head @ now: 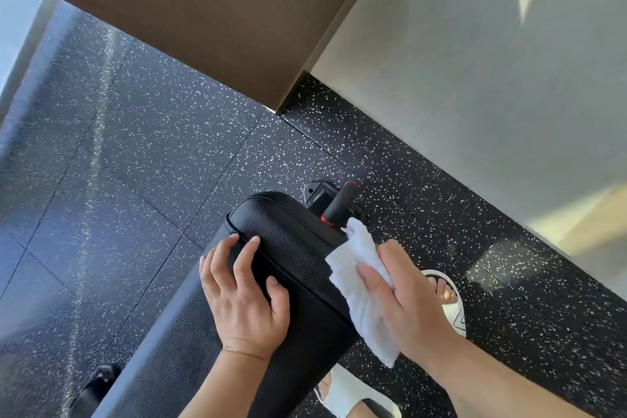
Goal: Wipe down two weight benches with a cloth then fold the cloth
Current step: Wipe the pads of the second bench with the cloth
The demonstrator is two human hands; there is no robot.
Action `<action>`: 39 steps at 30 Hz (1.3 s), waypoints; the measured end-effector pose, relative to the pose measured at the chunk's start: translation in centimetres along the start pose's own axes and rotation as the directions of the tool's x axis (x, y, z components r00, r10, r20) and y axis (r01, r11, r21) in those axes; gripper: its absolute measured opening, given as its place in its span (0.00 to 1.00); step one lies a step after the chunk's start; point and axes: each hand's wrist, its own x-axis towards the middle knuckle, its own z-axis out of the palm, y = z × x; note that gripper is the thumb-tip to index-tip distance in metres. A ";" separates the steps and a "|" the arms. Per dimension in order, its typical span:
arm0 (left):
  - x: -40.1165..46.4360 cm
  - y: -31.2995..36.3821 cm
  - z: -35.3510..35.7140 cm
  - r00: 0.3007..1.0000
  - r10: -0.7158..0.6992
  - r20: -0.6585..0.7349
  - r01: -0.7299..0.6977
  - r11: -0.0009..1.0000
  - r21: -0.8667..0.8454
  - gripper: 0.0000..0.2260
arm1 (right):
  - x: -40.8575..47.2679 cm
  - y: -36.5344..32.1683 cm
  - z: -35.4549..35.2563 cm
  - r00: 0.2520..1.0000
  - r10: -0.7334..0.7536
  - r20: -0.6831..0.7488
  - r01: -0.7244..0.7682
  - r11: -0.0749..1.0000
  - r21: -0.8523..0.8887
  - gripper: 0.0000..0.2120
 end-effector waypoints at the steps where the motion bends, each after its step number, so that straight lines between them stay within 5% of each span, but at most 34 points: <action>1: -0.1 0.0 0.1 1.000 -0.002 0.002 0.002 1.000 -0.001 0.27 | -0.1 0.0 0.4 1.000 0.003 -0.026 -0.003 1.000 -0.008 0.16; 4: 0.1 -0.1 0.3 1.000 -0.008 0.001 0.008 1.000 0.005 0.27 | 3.0 -1.5 1.3 0.997 0.001 -0.074 -0.003 1.000 -0.028 0.16; 12: 0.0 -0.3 0.4 1.000 0.001 -0.015 -0.001 1.000 0.011 0.27 | 13.1 -6.1 4.1 0.989 -0.012 0.147 0.016 1.000 -0.023 0.16; 20: 0.5 0.1 0.1 0.999 0.027 -0.027 -0.027 1.000 0.000 0.25 | 5.5 -2.8 0.9 0.998 0.039 0.058 -0.034 0.995 -0.089 0.17; 26: 0.6 1.5 -2.0 0.998 -0.029 0.056 0.028 0.999 0.029 0.24 | 1.3 -4.5 -2.6 0.984 -0.007 0.176 0.053 0.964 -0.259 0.16; 32: 0.6 4.1 -9.1 0.919 -0.104 0.380 0.083 0.994 0.071 0.26 | -1.2 -10.9 -5.3 0.989 -0.111 0.093 0.137 0.923 -0.359 0.09; 39: -5.0 5.5 -24.2 0.956 -0.215 0.201 0.247 0.957 -0.153 0.21 | -9.6 -22.7 -4.9 0.955 -0.292 0.059 0.288 0.855 -0.432 0.09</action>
